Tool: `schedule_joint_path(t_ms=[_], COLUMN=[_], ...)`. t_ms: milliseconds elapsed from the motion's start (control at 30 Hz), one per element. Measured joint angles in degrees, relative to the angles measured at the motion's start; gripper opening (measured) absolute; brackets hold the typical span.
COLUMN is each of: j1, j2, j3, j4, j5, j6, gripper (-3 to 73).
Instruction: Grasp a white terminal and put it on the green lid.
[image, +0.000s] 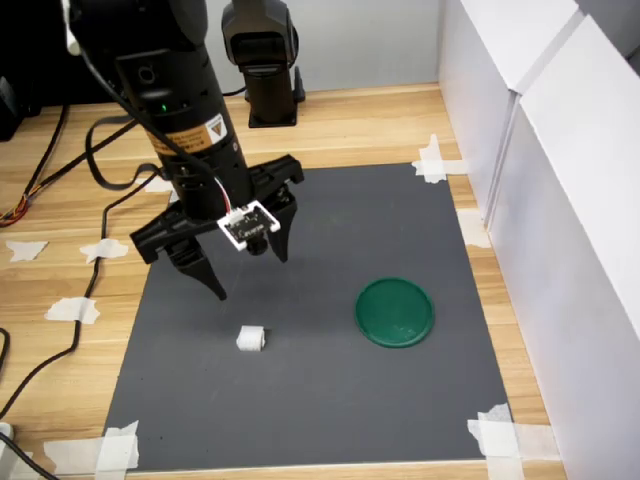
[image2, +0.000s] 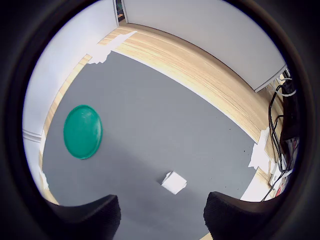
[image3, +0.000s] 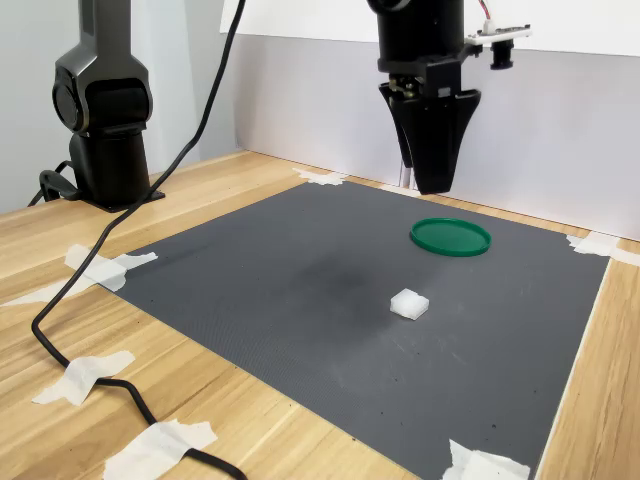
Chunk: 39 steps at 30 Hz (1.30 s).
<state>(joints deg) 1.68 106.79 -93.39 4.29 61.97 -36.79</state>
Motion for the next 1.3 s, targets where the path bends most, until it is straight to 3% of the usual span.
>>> schedule_joint_path(t_ms=[467,800,1300], j1=[0.0,0.0,0.0], j2=[2.4,4.81,8.78], j3=[7.01,7.56,7.56], j4=[-2.36,-5.57,-5.57], j5=[-9.13,-11.41,-12.05], j6=[-3.54,-2.79,-2.17], gripper=[70.0,70.0,70.0])
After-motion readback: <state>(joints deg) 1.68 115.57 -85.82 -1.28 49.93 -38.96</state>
